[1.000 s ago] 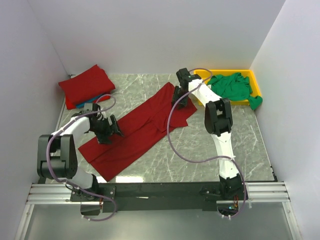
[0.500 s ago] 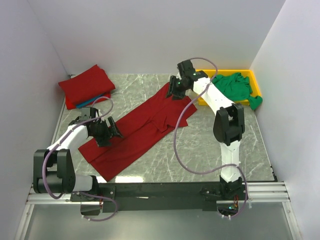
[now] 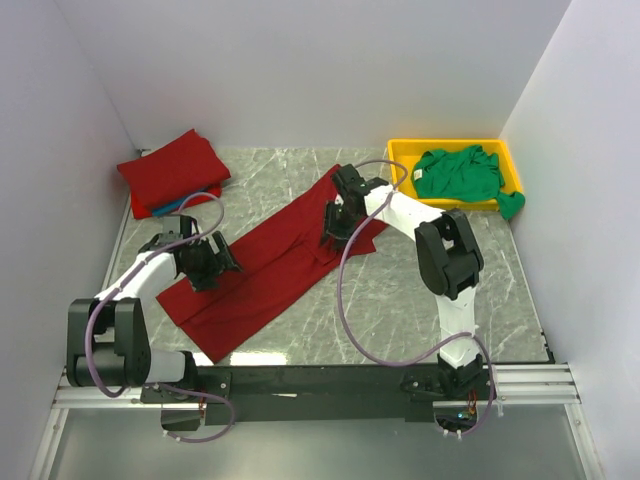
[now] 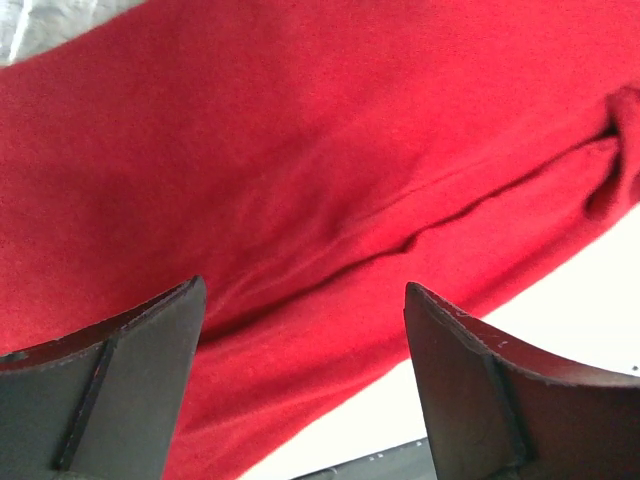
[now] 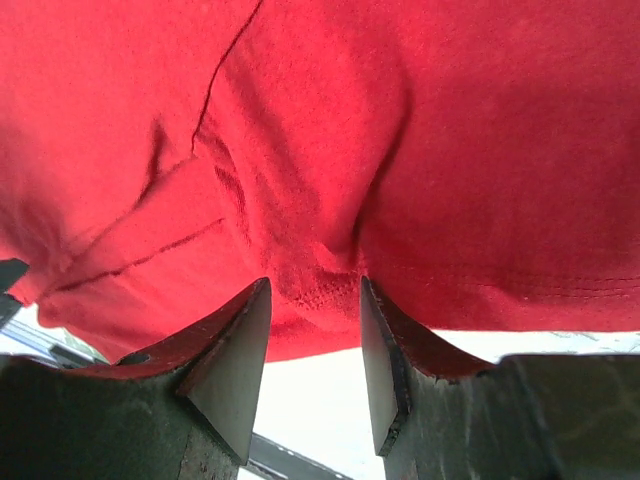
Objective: Fold and stack the t-shirts
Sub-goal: Fold the tshirt
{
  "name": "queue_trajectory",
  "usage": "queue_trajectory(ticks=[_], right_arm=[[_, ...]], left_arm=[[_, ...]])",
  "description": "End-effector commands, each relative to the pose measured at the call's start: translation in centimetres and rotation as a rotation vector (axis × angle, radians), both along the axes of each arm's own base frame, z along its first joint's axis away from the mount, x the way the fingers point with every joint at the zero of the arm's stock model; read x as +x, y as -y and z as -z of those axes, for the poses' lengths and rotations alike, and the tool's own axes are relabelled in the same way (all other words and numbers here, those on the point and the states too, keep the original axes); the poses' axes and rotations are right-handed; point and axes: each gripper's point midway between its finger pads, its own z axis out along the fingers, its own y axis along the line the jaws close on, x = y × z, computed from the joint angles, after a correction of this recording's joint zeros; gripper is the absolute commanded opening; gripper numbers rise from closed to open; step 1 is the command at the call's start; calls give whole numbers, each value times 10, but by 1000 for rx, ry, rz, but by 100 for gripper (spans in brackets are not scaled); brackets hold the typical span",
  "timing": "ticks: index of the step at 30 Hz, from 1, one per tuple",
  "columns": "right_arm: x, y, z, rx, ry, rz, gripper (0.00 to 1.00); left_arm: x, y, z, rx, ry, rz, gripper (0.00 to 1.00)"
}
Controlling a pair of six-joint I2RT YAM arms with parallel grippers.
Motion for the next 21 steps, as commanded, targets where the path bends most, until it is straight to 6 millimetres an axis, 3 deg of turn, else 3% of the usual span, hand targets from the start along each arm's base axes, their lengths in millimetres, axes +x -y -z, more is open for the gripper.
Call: queue_trajectory(ticks=[1, 6, 13, 21], right_arm=[[13, 1, 2, -13, 17, 40, 48], [11, 21, 23, -143, -28, 60, 48], [14, 53, 48, -249, -119, 124, 47], [45, 82, 49, -265, -109, 212, 47]], left_arm=[[2, 3, 11, 21, 0, -6, 86], [-9, 13, 36, 10, -93, 10, 86], [-27, 32, 37, -16, -129, 23, 86], [-47, 51, 22, -67, -150, 44, 86]])
